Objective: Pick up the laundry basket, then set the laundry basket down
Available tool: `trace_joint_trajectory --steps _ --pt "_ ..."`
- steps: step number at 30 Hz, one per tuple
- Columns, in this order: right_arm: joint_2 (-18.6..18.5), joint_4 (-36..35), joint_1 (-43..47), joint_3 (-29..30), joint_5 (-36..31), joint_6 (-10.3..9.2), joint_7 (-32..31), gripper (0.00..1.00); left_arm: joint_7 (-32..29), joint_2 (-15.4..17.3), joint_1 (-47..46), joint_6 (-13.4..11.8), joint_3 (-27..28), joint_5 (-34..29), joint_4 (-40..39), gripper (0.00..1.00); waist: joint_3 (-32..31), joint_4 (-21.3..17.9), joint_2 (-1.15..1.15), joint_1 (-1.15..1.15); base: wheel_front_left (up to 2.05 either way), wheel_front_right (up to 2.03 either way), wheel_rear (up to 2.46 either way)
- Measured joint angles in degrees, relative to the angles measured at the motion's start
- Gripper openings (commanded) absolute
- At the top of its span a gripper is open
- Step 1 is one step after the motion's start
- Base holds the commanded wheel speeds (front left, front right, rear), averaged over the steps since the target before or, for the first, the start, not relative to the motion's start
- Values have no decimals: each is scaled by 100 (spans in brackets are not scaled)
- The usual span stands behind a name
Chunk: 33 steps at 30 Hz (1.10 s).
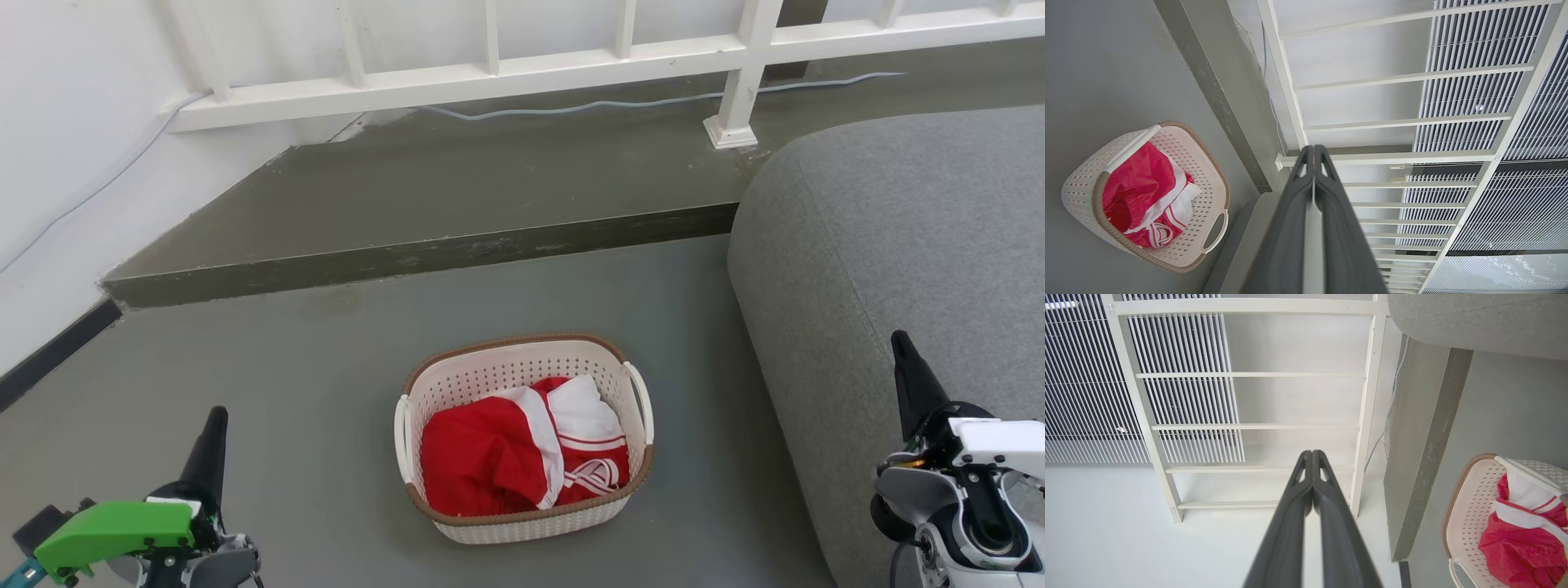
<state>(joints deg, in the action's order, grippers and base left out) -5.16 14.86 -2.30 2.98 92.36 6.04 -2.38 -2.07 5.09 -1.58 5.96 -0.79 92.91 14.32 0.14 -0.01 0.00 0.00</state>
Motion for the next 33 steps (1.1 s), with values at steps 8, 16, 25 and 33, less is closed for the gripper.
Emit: trace_joint_trajectory --steps 8,16,25,33 --pt "37 32 -73 76 249 49 -54 0 -41 -1 -83 57 63 270 31 0 6 0 0 0 0 0 0" --pt "40 44 -75 81 249 51 -54 0 -42 -1 -83 58 66 270 56 0 5 0 0 0 0 0 0" --pt "44 62 -77 86 249 51 -78 0 -42 -2 -85 59 69 270 73 0 4 0 0 0 0 0 0" --pt "46 70 -79 91 249 51 -79 0 -74 -3 -88 60 73 270 97 0 3 0 0 0 0 0 0"
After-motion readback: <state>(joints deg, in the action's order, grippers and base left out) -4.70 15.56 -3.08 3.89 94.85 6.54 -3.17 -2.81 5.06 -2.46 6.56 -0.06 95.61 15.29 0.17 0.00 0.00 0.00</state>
